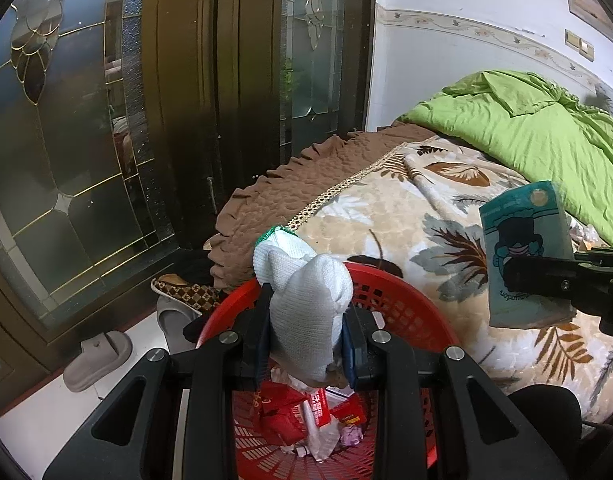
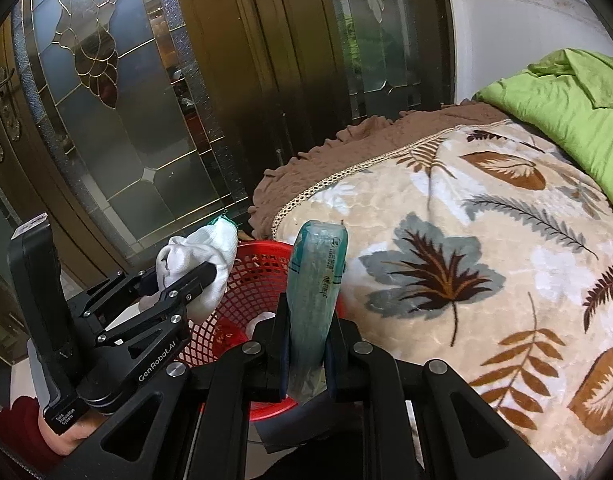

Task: Collect trash
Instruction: 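Open both tools over the red basket to drop cloth and packet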

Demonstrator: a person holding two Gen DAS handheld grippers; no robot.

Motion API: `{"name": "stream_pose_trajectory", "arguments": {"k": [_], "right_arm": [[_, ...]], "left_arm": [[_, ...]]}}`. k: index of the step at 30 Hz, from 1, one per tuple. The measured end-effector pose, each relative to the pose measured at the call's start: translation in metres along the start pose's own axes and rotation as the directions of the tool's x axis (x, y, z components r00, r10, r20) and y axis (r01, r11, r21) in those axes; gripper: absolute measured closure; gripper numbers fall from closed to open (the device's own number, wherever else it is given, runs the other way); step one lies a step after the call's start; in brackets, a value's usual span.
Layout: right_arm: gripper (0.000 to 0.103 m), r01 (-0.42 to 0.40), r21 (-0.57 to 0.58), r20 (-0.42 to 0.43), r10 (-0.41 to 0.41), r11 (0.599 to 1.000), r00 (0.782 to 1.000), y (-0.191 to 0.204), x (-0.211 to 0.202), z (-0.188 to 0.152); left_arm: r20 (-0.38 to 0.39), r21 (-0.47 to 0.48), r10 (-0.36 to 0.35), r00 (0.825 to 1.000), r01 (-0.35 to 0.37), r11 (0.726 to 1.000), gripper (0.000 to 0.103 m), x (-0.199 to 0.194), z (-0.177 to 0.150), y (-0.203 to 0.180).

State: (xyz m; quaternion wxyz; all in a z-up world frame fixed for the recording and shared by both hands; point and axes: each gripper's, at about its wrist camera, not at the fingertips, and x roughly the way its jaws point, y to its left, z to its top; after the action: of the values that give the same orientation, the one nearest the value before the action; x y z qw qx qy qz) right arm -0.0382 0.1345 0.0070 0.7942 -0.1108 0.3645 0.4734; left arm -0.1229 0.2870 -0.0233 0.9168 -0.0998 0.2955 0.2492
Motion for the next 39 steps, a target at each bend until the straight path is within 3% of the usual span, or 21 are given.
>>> {"name": "stream_pose_trajectory", "arguments": {"k": [19, 39], "right_arm": [[0.089, -0.036, 0.002, -0.052, 0.036, 0.999, 0.998, 0.006, 0.032, 0.007], [0.088, -0.046, 0.007, -0.063, 0.046, 0.999, 0.997, 0.005, 0.039, 0.007]], "left_arm": [[-0.016, -0.021, 0.010, 1.000, -0.010, 1.000, 0.076, 0.009, -0.003, 0.013], [-0.031, -0.040, 0.002, 1.000, -0.003, 0.999, 0.076, 0.014, -0.006, 0.014]]}}
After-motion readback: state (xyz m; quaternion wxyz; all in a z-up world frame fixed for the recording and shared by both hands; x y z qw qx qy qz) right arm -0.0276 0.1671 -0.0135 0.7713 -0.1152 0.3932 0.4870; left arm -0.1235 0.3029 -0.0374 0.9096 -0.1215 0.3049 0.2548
